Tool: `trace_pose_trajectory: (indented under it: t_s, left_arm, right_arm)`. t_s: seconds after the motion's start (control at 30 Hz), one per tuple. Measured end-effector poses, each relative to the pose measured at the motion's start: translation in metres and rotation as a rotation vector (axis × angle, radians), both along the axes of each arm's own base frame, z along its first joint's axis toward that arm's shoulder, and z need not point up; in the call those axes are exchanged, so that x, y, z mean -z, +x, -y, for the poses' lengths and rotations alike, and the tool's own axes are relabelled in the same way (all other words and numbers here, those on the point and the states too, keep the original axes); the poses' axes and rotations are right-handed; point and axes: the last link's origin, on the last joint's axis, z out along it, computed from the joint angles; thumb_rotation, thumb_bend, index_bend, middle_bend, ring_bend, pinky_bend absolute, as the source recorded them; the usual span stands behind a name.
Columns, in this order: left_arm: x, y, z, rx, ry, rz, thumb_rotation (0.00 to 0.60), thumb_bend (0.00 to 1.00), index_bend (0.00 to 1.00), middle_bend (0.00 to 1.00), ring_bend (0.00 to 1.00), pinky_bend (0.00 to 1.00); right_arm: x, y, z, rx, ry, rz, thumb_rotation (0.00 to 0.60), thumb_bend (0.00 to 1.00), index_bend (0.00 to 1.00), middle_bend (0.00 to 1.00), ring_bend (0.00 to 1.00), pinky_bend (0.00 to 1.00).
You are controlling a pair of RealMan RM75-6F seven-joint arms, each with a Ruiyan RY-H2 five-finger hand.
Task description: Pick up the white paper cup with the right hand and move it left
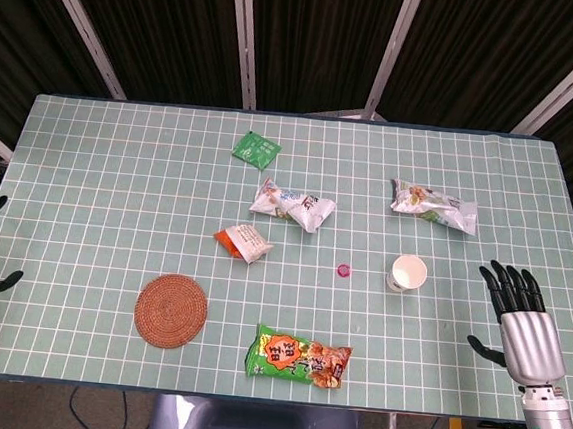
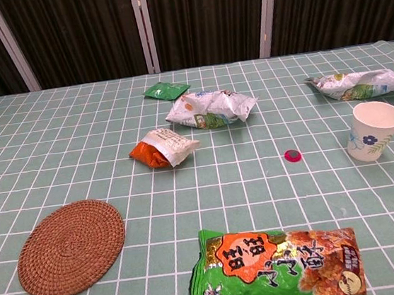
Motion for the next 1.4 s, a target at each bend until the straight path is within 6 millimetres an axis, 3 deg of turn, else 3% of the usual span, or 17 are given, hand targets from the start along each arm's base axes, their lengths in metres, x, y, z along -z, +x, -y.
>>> trace_pose_trajectory:
  t_s: [0.2,0.43,0.67,1.1,1.2,1.4]
  left_arm:
    - [0.001,-0.002,-0.001,-0.011,-0.01,0.005,0.6,0.0,0.0,0.0,0.0,0.0]
    - [0.0,-0.001,-0.003,-0.013,-0.006,0.008,0.6,0.0,0.0,0.0,0.0,0.0]
    - [0.001,-0.004,-0.006,-0.029,-0.009,-0.002,0.6,0.0,0.0,0.0,0.0,0.0]
    - [0.0,-0.016,-0.014,-0.077,-0.014,-0.007,0.6,0.0,0.0,0.0,0.0,0.0]
    - [0.001,-0.017,-0.015,-0.083,-0.015,-0.007,0.6,0.0,0.0,0.0,0.0,0.0]
    - [0.002,-0.018,-0.015,-0.093,-0.017,-0.012,0.6,0.0,0.0,0.0,0.0,0.0]
  right_arm:
    - [0.002,-0.003,0.002,0.014,0.001,-0.003,0.6,0.0,0.0,0.0,0.0,0.0]
    - [0.025,0.006,0.008,-0.051,0.07,-0.108,0.6,0.0,0.0,0.0,0.0,0.0]
    - [0.056,0.032,0.024,-0.205,0.148,-0.34,0.6,0.0,0.0,0.0,0.0,0.0]
    - [0.139,0.073,0.062,-0.363,0.223,-0.846,0.6,0.0,0.0,0.0,0.0,0.0]
    - [0.154,0.076,0.071,-0.379,0.227,-0.912,0.6,0.0,0.0,0.0,0.0,0.0]
    - [0.165,0.068,0.088,-0.385,0.214,-1.047,0.6,0.0,0.0,0.0,0.0,0.0]
